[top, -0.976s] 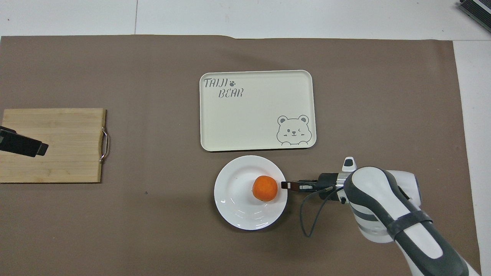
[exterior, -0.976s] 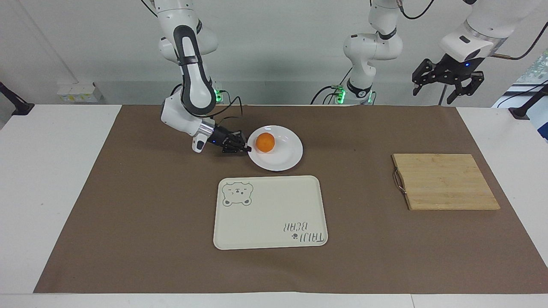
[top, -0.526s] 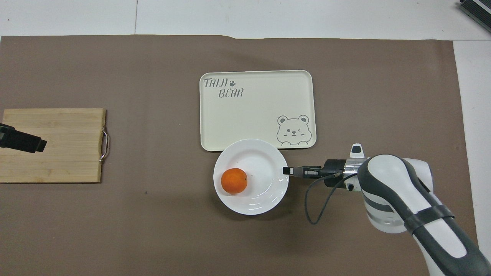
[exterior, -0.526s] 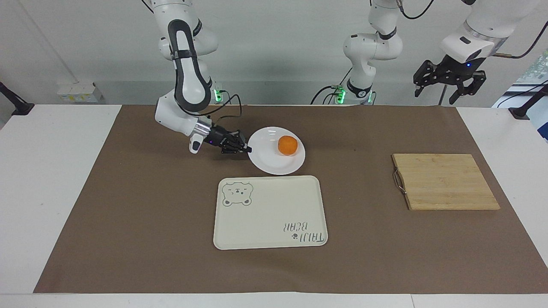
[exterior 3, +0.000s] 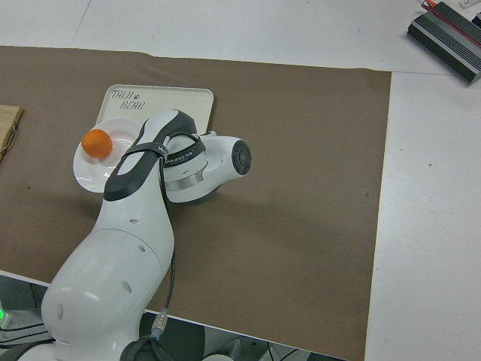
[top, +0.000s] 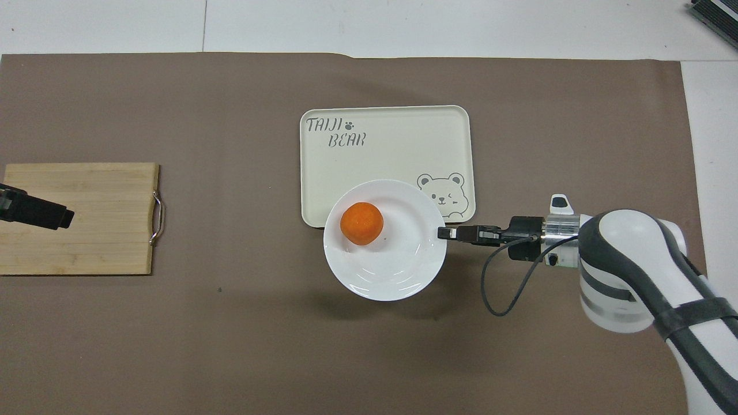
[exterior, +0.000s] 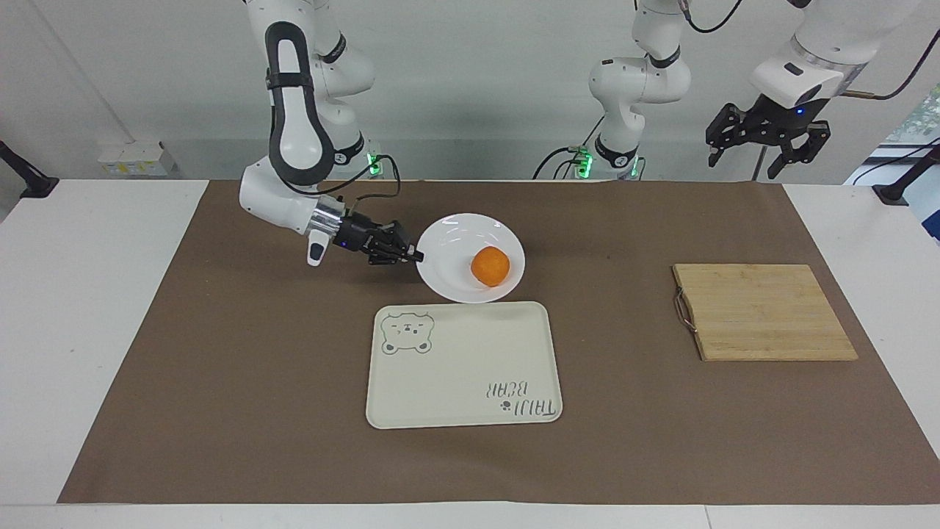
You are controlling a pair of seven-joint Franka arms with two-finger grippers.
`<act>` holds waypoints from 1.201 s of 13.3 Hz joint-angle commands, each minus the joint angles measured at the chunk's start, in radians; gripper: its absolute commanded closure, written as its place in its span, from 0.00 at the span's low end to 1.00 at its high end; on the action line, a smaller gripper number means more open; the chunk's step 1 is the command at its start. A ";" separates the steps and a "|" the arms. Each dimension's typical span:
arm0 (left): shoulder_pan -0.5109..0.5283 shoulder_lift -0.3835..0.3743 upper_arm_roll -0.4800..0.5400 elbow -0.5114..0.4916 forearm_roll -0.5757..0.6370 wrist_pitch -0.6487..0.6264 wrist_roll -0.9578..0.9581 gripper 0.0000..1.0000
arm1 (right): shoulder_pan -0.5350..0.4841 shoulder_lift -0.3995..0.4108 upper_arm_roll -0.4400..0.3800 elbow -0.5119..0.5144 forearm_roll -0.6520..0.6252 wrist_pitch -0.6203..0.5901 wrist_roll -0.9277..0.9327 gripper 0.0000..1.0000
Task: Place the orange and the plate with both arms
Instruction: 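Slide the plate with the right gripper toward the bear tray, then push the plate onto the middle of the bear tray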
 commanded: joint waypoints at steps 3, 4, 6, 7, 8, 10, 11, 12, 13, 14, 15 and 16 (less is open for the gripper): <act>0.008 -0.014 0.005 -0.013 0.018 0.008 -0.013 0.00 | -0.087 0.131 0.005 0.231 -0.081 -0.085 0.167 1.00; 0.008 -0.014 0.005 -0.013 0.018 0.008 -0.011 0.00 | -0.116 0.166 0.006 0.286 -0.092 -0.111 0.195 1.00; 0.008 -0.014 0.005 -0.013 0.018 0.008 -0.013 0.00 | -0.133 0.250 0.008 0.370 -0.082 -0.127 0.200 1.00; 0.008 -0.014 0.005 -0.013 0.018 0.008 -0.011 0.00 | -0.133 0.293 0.008 0.407 -0.072 -0.121 0.198 1.00; 0.008 -0.014 0.005 -0.013 0.018 0.008 -0.011 0.00 | -0.133 0.336 0.008 0.455 -0.069 -0.114 0.200 1.00; 0.008 -0.014 0.005 -0.013 0.018 0.008 -0.011 0.00 | -0.133 0.412 0.008 0.522 -0.037 -0.110 0.200 1.00; 0.008 -0.014 0.005 -0.013 0.018 0.008 -0.011 0.00 | -0.126 0.436 0.009 0.542 -0.033 -0.084 0.195 1.00; 0.008 -0.014 0.005 -0.013 0.018 0.008 -0.013 0.00 | -0.118 0.453 0.015 0.549 -0.031 -0.047 0.191 1.00; 0.008 -0.014 0.005 -0.013 0.018 0.008 -0.013 0.00 | -0.112 0.468 0.018 0.555 -0.029 -0.027 0.186 1.00; 0.008 -0.014 0.005 -0.013 0.018 0.008 -0.013 0.00 | -0.110 0.487 0.018 0.571 -0.029 -0.022 0.172 1.00; 0.008 -0.014 0.005 -0.013 0.018 0.008 -0.011 0.00 | -0.106 0.492 0.018 0.575 -0.029 -0.016 0.163 1.00; 0.008 -0.014 0.005 -0.013 0.018 0.008 -0.013 0.00 | -0.095 0.492 0.018 0.575 -0.028 -0.009 0.155 1.00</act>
